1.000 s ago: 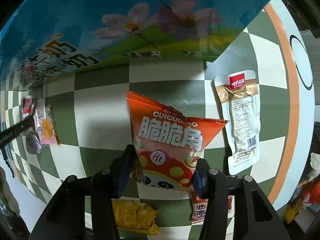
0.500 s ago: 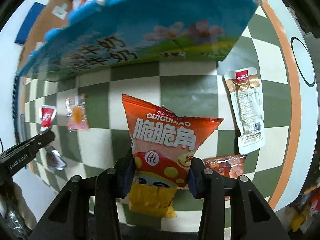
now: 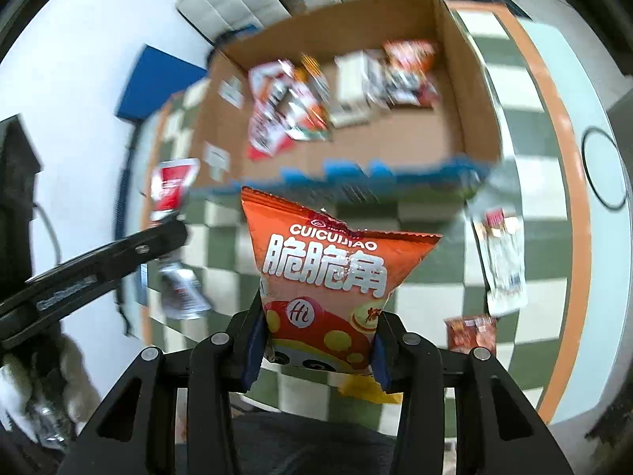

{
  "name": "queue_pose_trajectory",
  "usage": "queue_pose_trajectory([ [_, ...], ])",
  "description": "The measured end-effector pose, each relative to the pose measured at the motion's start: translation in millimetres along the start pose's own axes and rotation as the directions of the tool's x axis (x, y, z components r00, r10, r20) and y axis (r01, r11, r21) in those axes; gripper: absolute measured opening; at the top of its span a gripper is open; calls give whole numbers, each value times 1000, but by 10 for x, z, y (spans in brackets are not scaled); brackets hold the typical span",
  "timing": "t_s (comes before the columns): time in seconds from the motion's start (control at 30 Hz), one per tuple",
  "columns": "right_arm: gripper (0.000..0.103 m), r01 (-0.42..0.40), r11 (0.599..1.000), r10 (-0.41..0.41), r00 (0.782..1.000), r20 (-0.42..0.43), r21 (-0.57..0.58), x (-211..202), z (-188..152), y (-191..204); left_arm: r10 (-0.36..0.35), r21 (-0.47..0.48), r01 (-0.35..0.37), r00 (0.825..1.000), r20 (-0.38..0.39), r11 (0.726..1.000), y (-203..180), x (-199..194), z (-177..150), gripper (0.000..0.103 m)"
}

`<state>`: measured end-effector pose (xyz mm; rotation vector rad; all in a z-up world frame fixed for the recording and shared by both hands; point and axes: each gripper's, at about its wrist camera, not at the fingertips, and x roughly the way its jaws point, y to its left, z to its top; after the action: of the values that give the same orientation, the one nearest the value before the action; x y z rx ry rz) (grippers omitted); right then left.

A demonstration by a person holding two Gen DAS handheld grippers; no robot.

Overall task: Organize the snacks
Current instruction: 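Carry both packets into the box and open both tools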

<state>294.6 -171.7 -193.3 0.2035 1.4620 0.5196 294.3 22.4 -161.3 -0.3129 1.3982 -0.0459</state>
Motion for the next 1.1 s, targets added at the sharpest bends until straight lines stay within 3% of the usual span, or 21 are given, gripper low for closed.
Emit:
queue_pose_trajectory([
  [0.2, 46, -21, 1000, 22, 999, 48, -23, 95, 638, 203, 24, -40, -27, 997, -68, 999, 155, 274, 669, 20],
  [0.3, 46, -27, 1000, 27, 999, 41, -16, 260, 911, 244, 30, -61, -39, 990, -139, 997, 292, 494, 954, 20],
  [0.47, 46, -27, 1000, 27, 1000, -14, 1, 729, 1254, 283, 103, -56, -119, 967, -232, 991, 477, 867, 1260, 20],
  [0.7, 46, -12, 1000, 14, 993, -121, 18, 1391, 1436, 263, 168, -21, -187, 919, -358, 982, 626, 1306, 1347, 20],
  [0.9, 46, -8, 1000, 9, 984, -178, 5, 1697, 1466, 273, 155, -16, -178, 894, -420, 984, 690, 1483, 1281, 23],
  [1.0, 48, -2, 1000, 2, 973, -231, 0, 1837, 1465, 286, 155, -10, -175, 893, -423, 984, 690, 1491, 1238, 36],
  [1.03, 54, 9, 1000, -11, 971, -239, -12, 1862, 1466, 296, 144, -15, -166, 896, -420, 986, 692, 1483, 1230, 37],
  [1.07, 70, 9, 1000, -13, 971, -237, -21, 1874, 1468, 304, 139, -19, -162, 896, -421, 987, 697, 1478, 1226, 37],
  [1.1, 78, 6, 1000, -11, 972, -236, -22, 1889, 1467, 304, 135, -23, -159, 899, -417, 987, 701, 1462, 1219, 37],
])
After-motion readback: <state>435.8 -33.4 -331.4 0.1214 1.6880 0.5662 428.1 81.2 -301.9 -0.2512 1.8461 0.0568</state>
